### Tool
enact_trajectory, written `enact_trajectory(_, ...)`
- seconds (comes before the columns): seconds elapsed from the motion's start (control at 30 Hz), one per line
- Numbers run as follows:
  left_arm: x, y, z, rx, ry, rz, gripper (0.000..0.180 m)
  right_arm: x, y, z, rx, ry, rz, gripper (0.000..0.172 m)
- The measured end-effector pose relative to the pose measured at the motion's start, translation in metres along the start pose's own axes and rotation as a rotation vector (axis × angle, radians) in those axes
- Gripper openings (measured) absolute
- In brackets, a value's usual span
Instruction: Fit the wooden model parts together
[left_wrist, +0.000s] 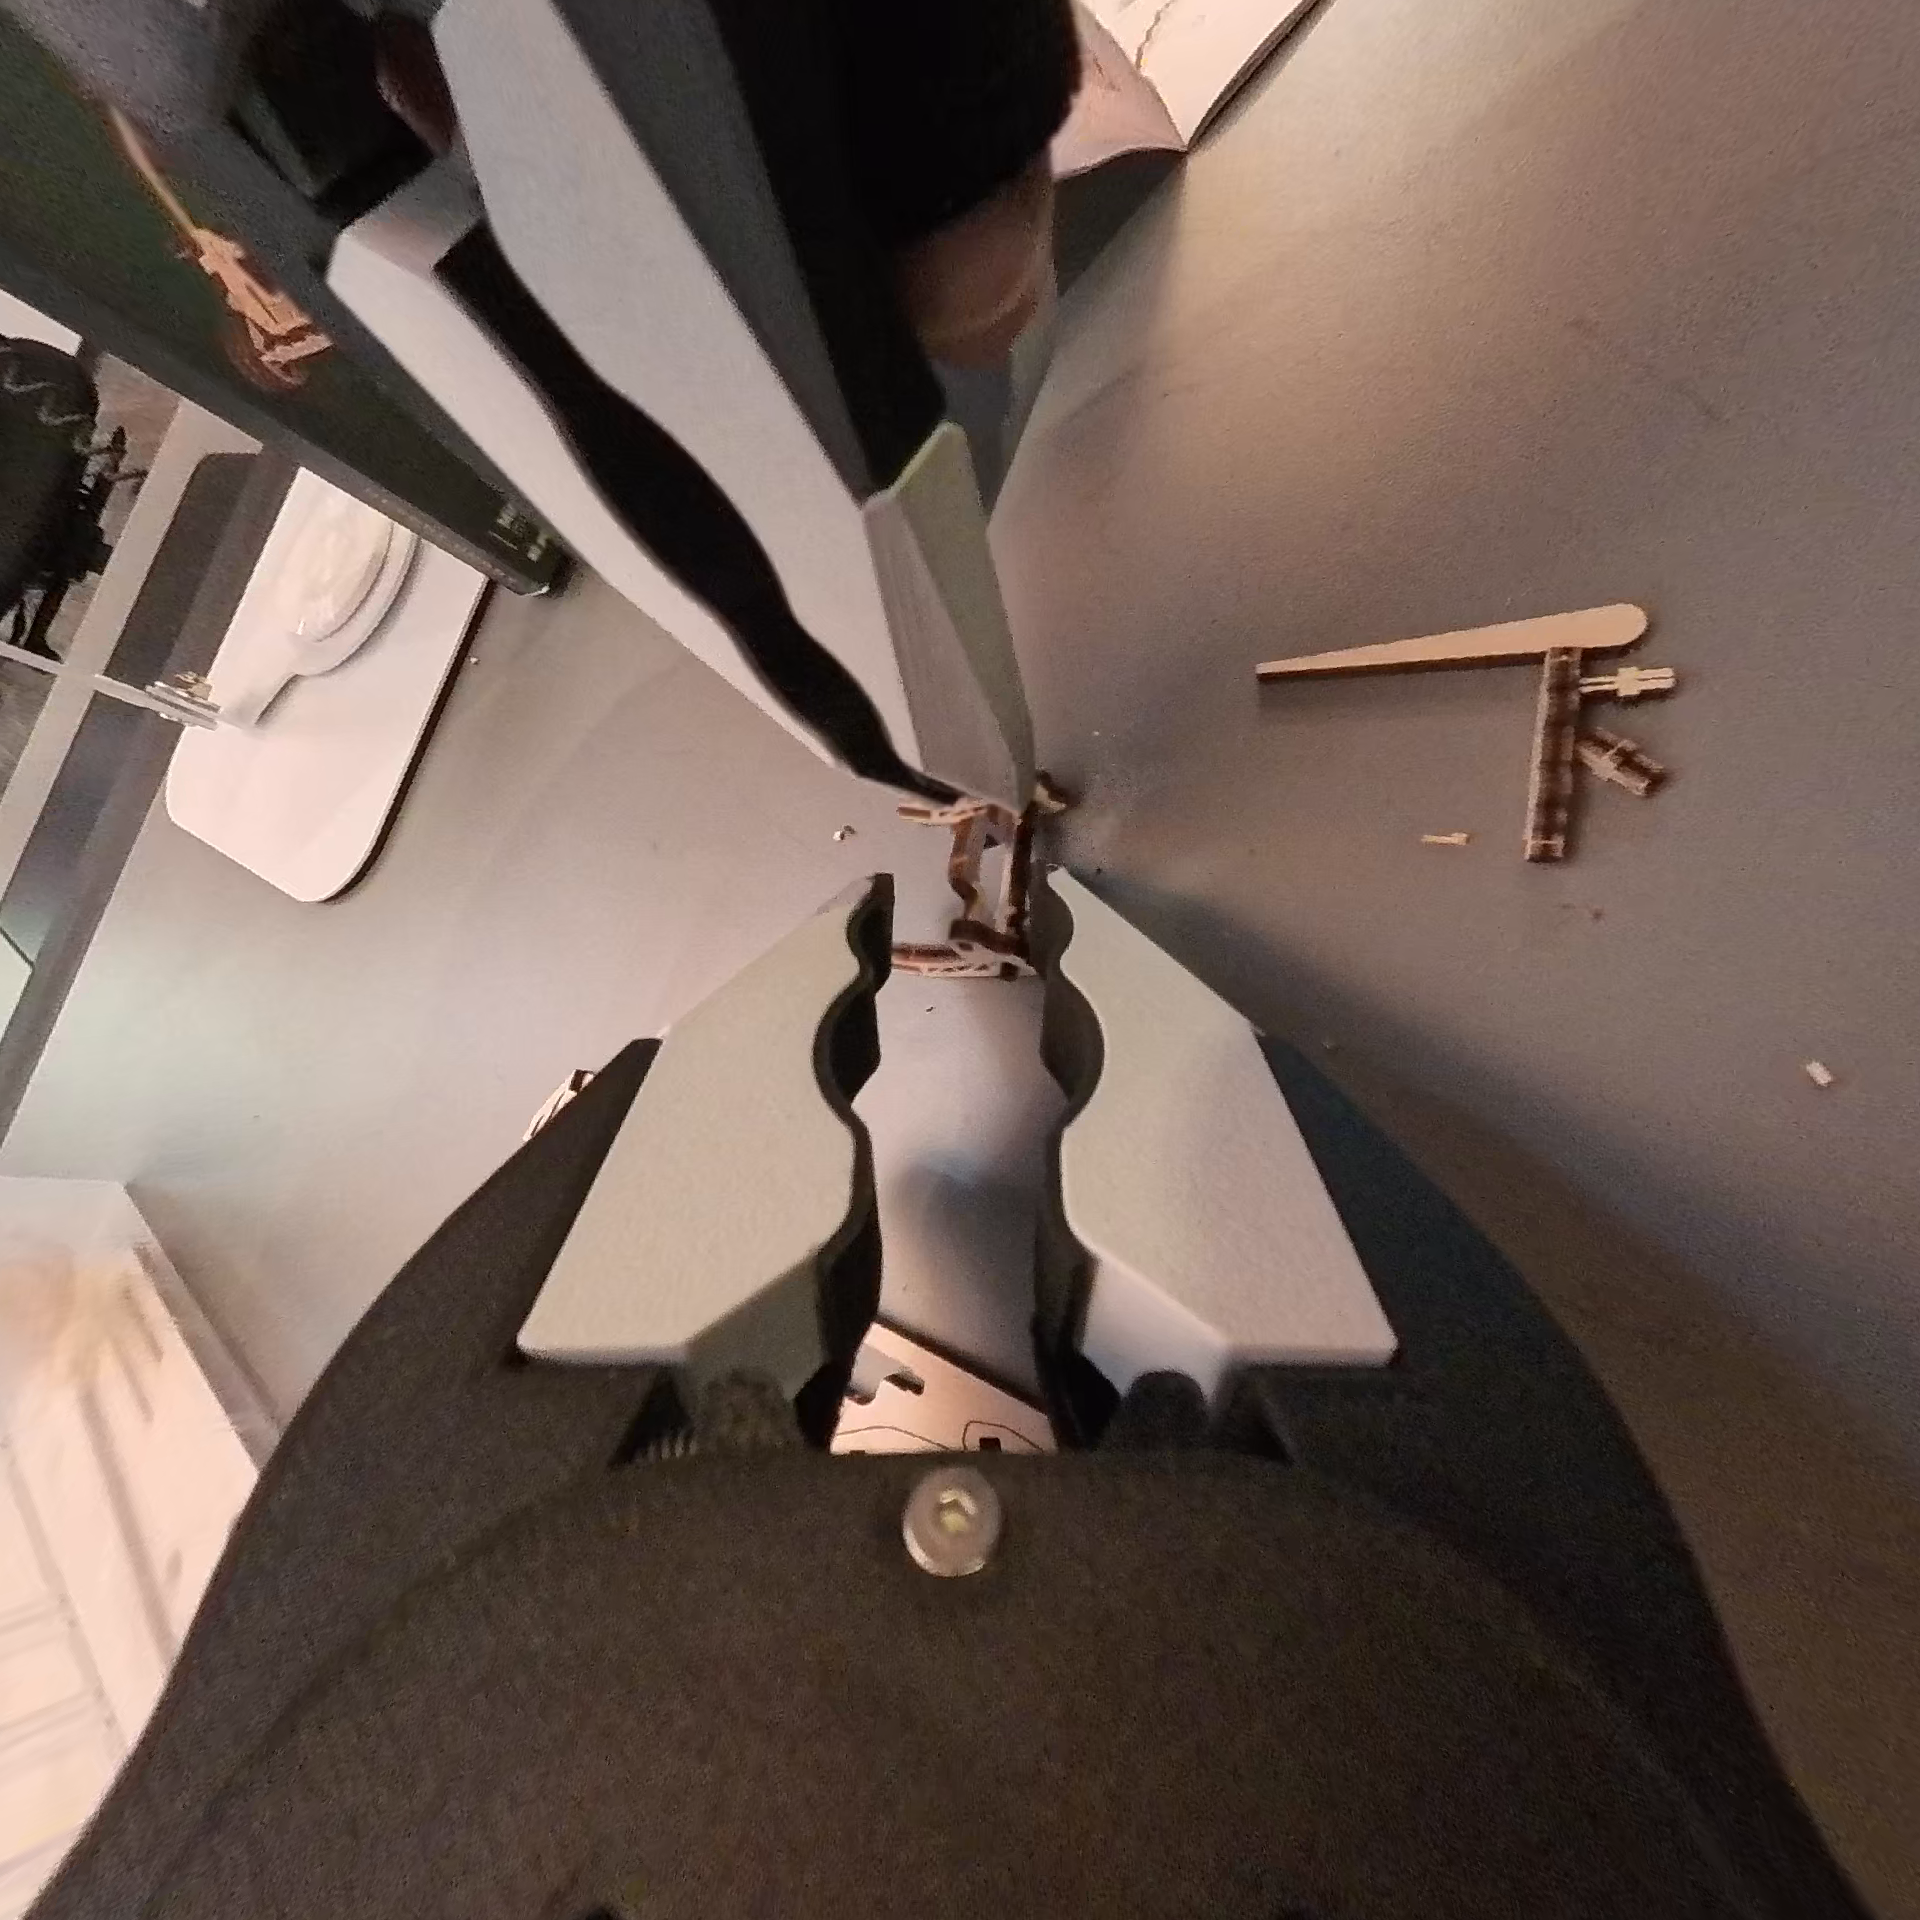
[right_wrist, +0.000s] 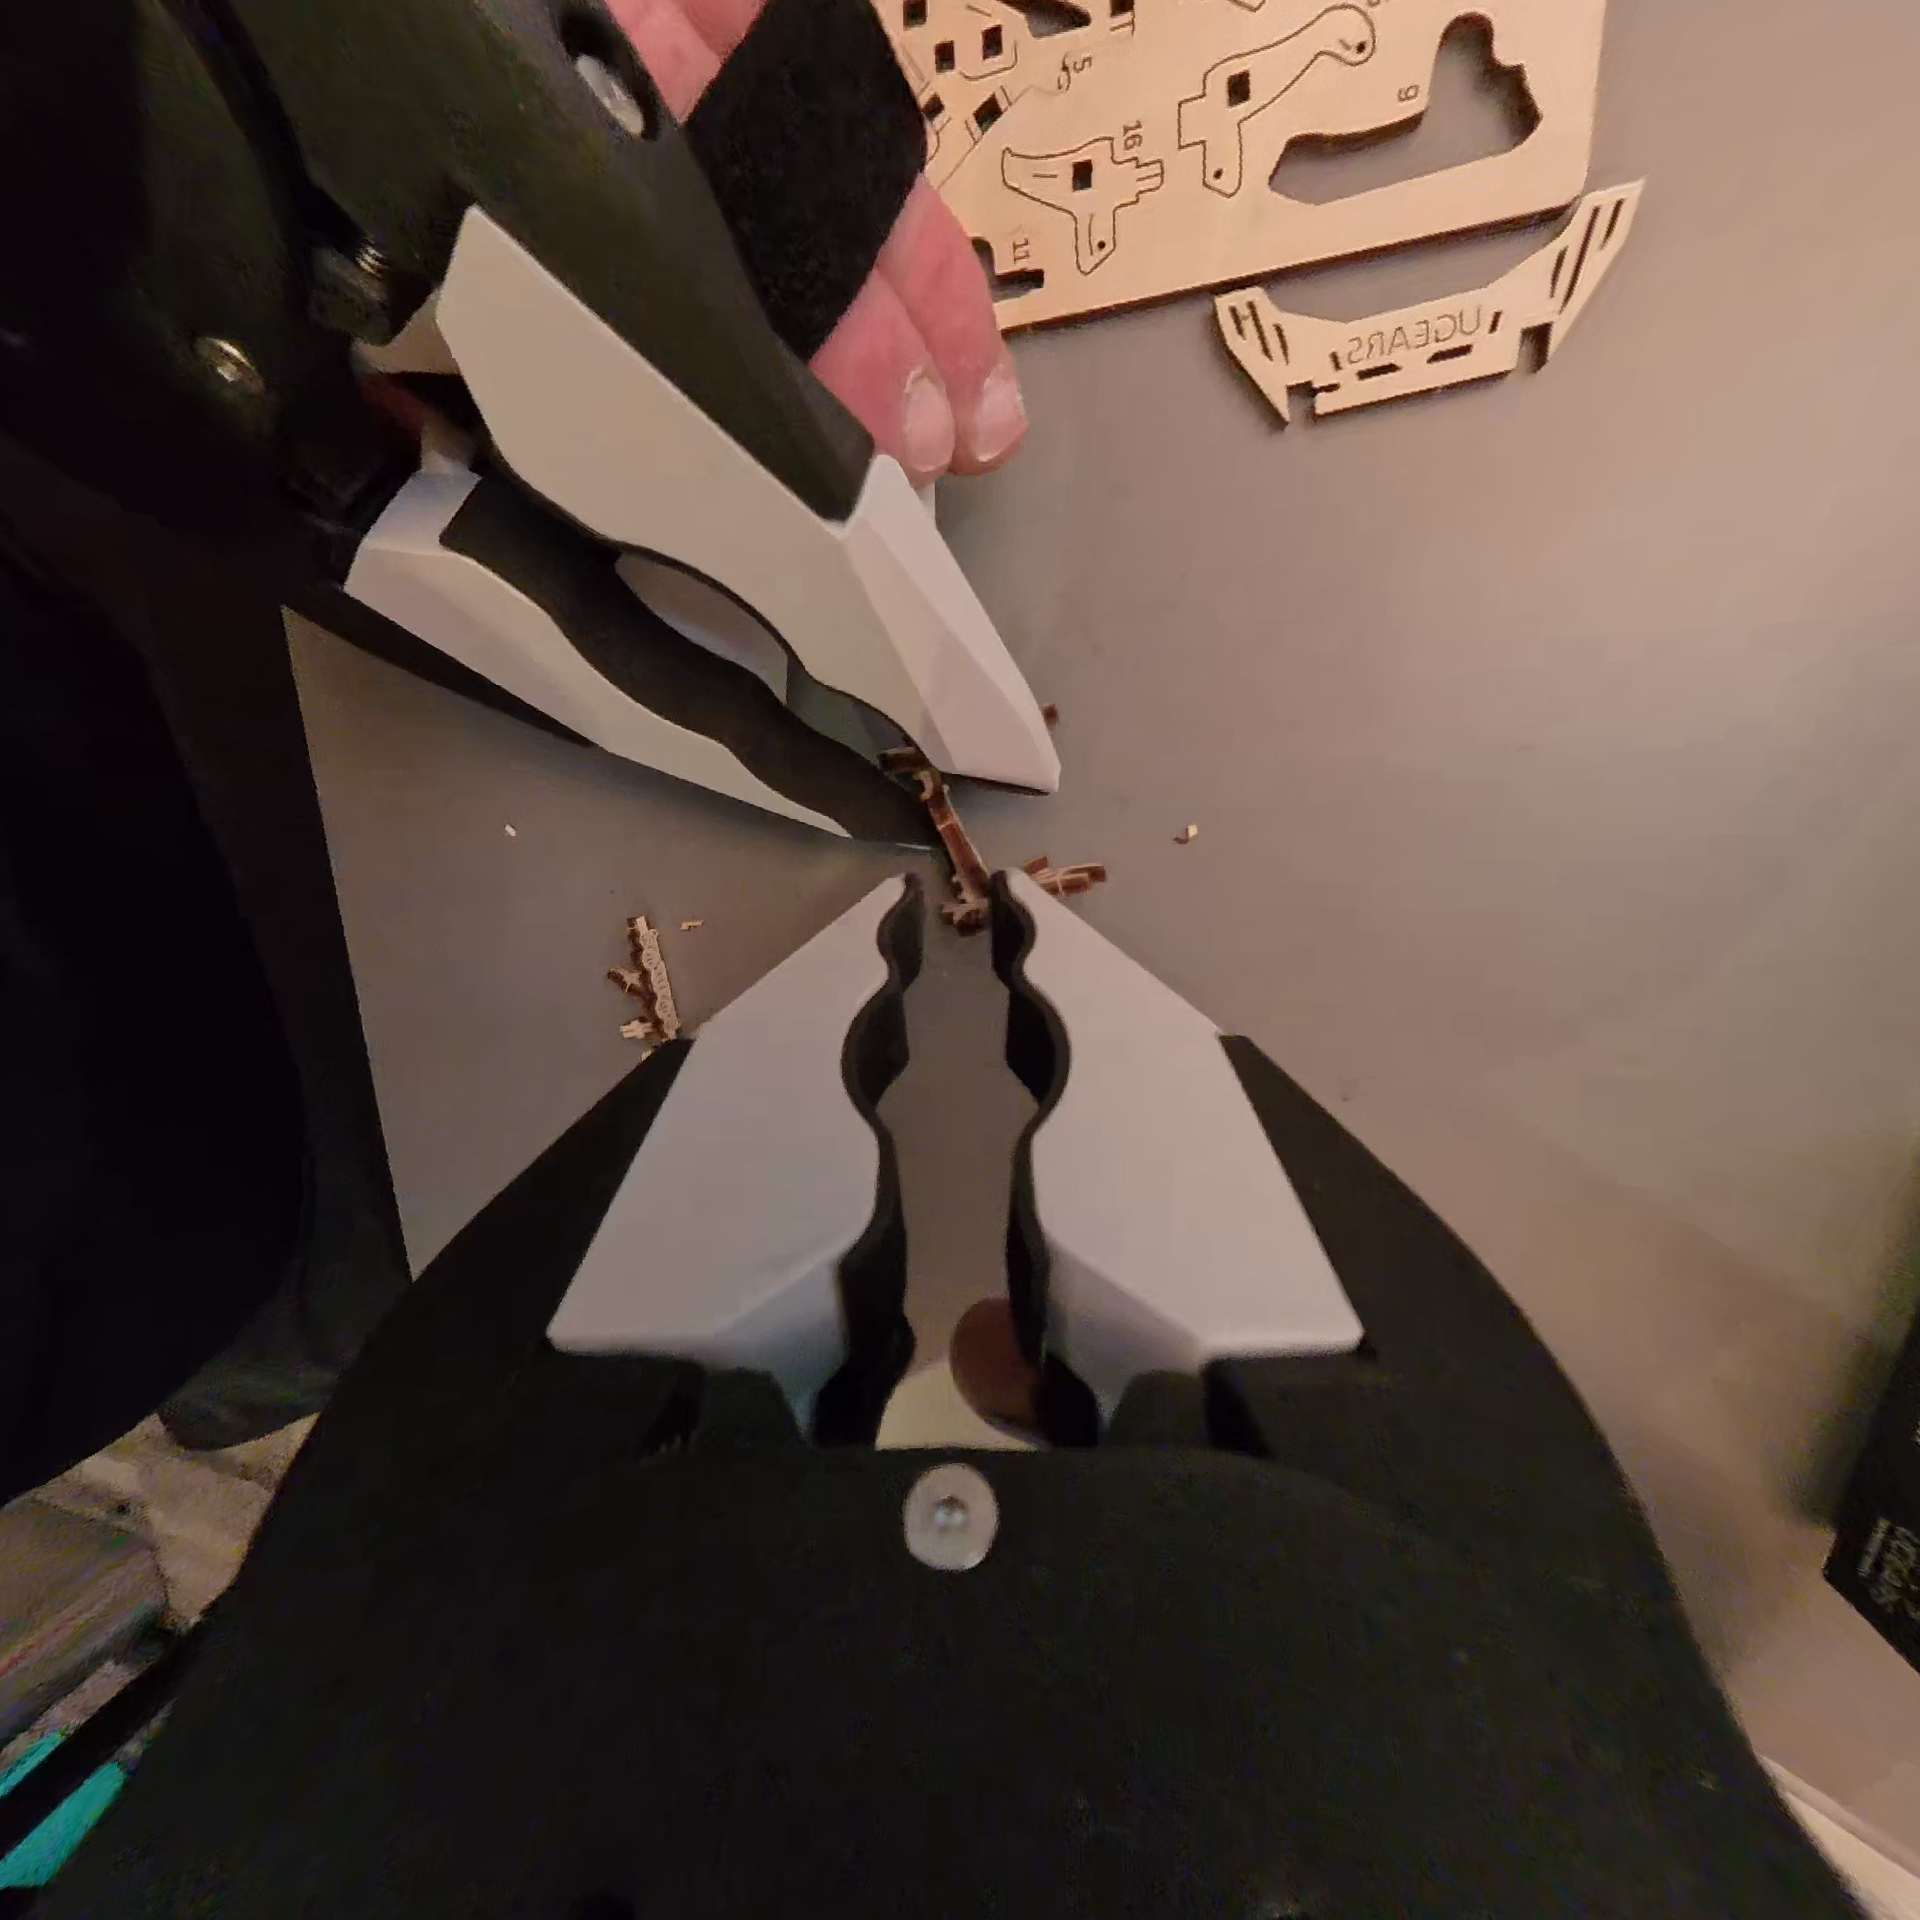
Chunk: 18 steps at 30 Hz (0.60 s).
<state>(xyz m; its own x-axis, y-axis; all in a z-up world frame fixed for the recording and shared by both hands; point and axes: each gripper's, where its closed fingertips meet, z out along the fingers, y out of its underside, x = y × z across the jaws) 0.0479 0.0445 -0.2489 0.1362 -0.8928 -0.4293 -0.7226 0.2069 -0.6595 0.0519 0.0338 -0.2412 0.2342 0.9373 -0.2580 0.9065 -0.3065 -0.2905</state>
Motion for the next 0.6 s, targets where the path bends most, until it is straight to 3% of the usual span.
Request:
enact_trajectory(0.03,0.000,0.000,0.000,0.001,-0.001,0.000,0.024,0.000,0.000,-0.001,-0.008,0.007,-0.013,0.010)
enact_trajectory(0.5,-0.006,-0.001,-0.007,0.017,-0.030,-0.005,0.029,0.004,-0.015,0.003,-0.017,-0.019,-0.114,0.000)
enact_trajectory(0.6,-0.010,-0.003,-0.014,0.016,-0.033,-0.033,0.031,0.003,-0.015,0.000,-0.007,-0.036,-0.121,0.009)
